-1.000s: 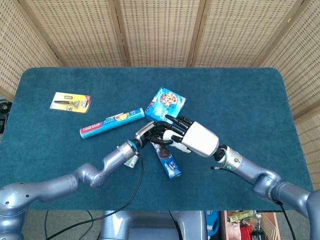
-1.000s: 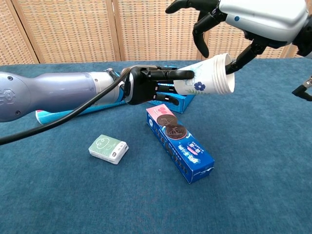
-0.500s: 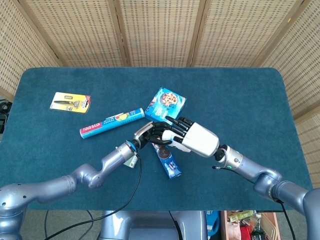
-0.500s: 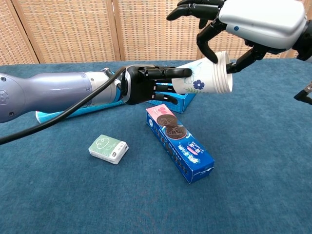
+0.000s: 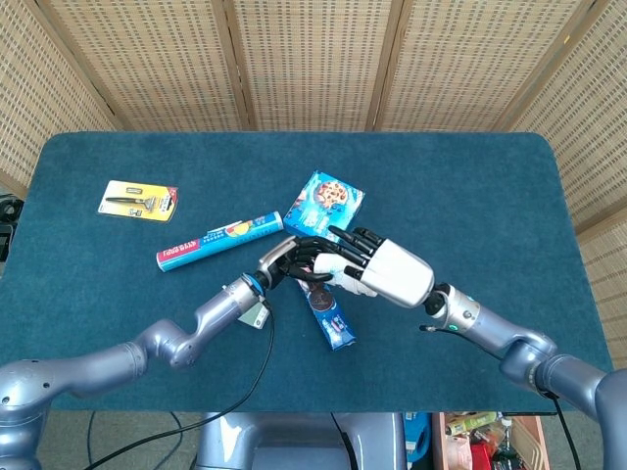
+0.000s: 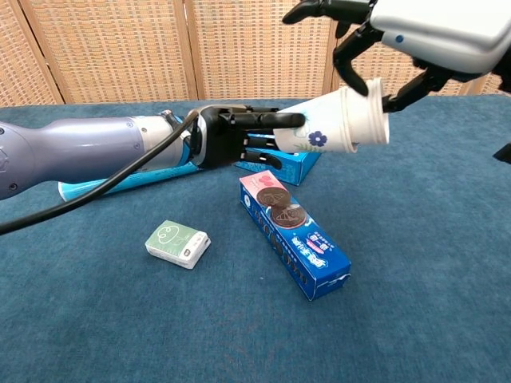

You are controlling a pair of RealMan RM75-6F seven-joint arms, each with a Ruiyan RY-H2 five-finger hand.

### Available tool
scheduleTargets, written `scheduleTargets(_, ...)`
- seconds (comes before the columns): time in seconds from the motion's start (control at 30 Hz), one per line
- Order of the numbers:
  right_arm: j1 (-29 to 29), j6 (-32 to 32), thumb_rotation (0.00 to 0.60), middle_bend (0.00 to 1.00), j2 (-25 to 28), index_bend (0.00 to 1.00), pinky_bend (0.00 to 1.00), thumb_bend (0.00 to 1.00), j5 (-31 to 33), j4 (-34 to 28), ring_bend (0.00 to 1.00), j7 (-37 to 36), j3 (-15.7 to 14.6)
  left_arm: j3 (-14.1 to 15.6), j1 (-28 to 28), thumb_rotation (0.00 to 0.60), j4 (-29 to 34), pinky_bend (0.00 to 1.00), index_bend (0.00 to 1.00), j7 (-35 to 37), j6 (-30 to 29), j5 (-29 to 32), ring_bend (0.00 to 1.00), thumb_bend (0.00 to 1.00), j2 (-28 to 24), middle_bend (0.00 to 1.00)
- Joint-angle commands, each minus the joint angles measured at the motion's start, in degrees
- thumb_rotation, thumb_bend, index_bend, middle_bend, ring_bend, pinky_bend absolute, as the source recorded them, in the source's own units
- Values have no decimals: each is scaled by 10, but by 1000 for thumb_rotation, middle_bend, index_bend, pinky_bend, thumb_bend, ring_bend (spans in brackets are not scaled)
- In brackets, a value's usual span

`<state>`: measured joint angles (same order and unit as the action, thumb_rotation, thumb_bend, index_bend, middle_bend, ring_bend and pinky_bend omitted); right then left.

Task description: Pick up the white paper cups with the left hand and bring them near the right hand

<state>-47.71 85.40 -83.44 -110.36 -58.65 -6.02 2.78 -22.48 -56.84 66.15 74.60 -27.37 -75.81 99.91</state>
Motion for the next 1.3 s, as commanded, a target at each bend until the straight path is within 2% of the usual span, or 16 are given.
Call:
scheduleTargets(0.03,10,16,600,165,15,752,353,639,1,1,0,-3,-4,4,5,600,-9,540,488,-7,-4,0,466,130,-7,497)
scheduleTargets(0.3,46,51,600,169,54,752,353,639,2,11,0,-5,-21,16,28,600,-22,540,488,-14,-19,-9,466,130,-50,497)
scheduleTargets(0.5,74,38,600,169,65,752,353,639,18,51,0,-9,-41,55,56,600,-28,540,489,-113,-77,-56,466,129,-119,497)
scheduleTargets(0.67,85,4,600,169,52,752,353,639,37,74,0,-9,-49,84,74,600,-30,540,489,-288,-135,-83,466,130,-167,497)
scheduleTargets(0.83,89,-43,600,169,43,752,354,639,58,73,0,4,-53,102,87,600,6,540,488,-476,-163,-77,466,130,-211,497)
scheduleTargets(1.0,94,-82,600,168,41,752,353,639,80,53,0,27,-52,117,95,600,23,540,488,-639,-189,-66,466,130,-221,497)
scheduleTargets(1.23,98,-119,600,165,34,740,354,639,102,36,0,48,-51,135,108,600,24,533,489,-777,-231,-61,466,130,-190,497)
scheduleTargets(1.3,98,-129,600,152,35,619,353,638,105,31,0,48,-53,138,108,600,25,520,489,-794,-234,-59,459,130,-184,492)
